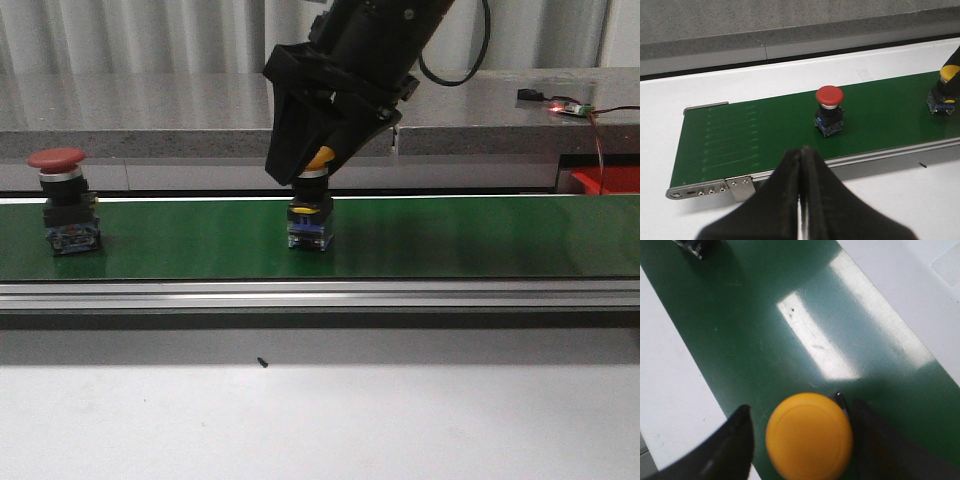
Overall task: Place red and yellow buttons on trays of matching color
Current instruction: 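Lower the right gripper onto the yellow button on the belt and grasp, then lift the yellow button into the yellow tray and open the right gripper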
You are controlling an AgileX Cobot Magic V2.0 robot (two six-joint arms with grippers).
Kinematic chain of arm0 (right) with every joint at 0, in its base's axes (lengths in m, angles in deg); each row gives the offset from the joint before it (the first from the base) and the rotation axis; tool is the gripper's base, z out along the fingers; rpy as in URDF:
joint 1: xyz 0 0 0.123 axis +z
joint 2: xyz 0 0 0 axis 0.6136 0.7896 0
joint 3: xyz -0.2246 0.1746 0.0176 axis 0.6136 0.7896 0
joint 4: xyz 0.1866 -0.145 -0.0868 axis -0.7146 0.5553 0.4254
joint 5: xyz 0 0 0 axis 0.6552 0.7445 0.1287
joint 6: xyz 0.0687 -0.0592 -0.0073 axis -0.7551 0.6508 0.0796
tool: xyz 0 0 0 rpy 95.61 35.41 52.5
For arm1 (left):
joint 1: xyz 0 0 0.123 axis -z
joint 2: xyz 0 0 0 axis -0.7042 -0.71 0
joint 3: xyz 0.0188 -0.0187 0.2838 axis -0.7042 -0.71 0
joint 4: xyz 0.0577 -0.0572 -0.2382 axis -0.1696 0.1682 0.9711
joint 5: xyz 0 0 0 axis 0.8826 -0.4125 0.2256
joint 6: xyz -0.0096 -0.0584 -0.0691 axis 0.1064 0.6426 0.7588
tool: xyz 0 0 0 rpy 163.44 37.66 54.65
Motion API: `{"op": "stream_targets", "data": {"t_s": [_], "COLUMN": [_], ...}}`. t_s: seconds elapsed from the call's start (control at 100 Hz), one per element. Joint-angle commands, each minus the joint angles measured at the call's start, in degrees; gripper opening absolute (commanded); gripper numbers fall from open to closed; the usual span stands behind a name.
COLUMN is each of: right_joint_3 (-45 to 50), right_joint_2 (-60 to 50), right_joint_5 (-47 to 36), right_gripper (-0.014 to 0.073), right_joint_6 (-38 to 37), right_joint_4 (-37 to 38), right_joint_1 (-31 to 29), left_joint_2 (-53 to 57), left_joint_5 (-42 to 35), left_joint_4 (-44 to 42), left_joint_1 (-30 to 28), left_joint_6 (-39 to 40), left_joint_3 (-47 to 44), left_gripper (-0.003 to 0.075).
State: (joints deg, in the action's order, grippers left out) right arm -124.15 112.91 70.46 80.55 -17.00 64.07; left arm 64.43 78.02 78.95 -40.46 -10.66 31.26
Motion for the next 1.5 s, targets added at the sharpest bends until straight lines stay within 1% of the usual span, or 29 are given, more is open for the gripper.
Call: {"op": "stream_targets", "data": {"t_s": [0.0, 0.05, 0.13, 0.27, 0.44, 0.7, 0.85, 0.98, 1.14, 1.24, 1.33, 1.49], "right_joint_3": [-1.9, -1.9, -1.9, -1.9, -1.9, -1.0, 3.5, 9.8, 18.0, 22.0, 24.4, 27.3], "right_joint_2": [-2.4, -2.4, -2.4, -2.9, -4.7, -9.7, -14.0, -18.7, -24.5, -27.3, -29.0, -30.5], "right_joint_5": [-2.2, -2.3, -2.8, -4.4, -4.0, -4.0, -4.3, -6.0, -10.3, -10.7, -11.8, -12.4], "right_gripper": [0.0290, 0.0236, 0.0204, 0.0204, 0.0204, 0.0204, 0.0204, 0.0204, 0.0204, 0.0204, 0.0204, 0.0204], "right_joint_6": [0.7, 0.7, 0.7, 0.7, 0.6, -3.9, -4.5, -5.7, -6.5, -6.5, -7.2, -10.5], "right_joint_4": [-1.6, -1.5, -1.4, -1.4, -1.4, -1.6, -1.6, -1.7, -1.8, -1.8, -2.2, -2.4], "right_joint_1": [-0.1, -0.1, -0.1, -0.1, -0.9, -6.4, -11.0, -15.7, -22.7, -27.7, -31.9, -39.5], "left_joint_2": [-0.5, -0.5, -0.5, -0.5, -0.5, -0.5, -0.5, -0.5, -0.5, -0.5, -0.5, -0.5], "left_joint_5": [-4.1, -4.1, -4.1, -4.1, -4.1, -4.1, -4.1, -4.1, -4.1, -4.1, -4.1, -4.1], "left_joint_4": [0.6, 0.6, 0.6, 0.6, 0.6, 0.6, 0.6, 0.6, 0.6, 0.6, 0.6, 0.6], "left_joint_1": [0.4, 0.4, 0.4, 0.4, 0.4, 0.4, 0.4, 0.4, 0.4, 0.4, 0.4, 0.4], "left_joint_6": [0.2, 0.2, 0.2, 0.2, 0.2, 0.2, 0.2, 0.2, 0.2, 0.2, 0.2, 0.2], "left_joint_3": [1.5, 1.5, 1.5, 1.5, 1.5, 1.5, 1.5, 1.5, 1.5, 1.5, 1.5, 1.5], "left_gripper": [-0.0019, -0.0019, -0.0019, -0.0019, -0.0019, -0.0019, -0.0019, -0.0019, -0.0019, -0.0019, -0.0019, -0.0019]}}
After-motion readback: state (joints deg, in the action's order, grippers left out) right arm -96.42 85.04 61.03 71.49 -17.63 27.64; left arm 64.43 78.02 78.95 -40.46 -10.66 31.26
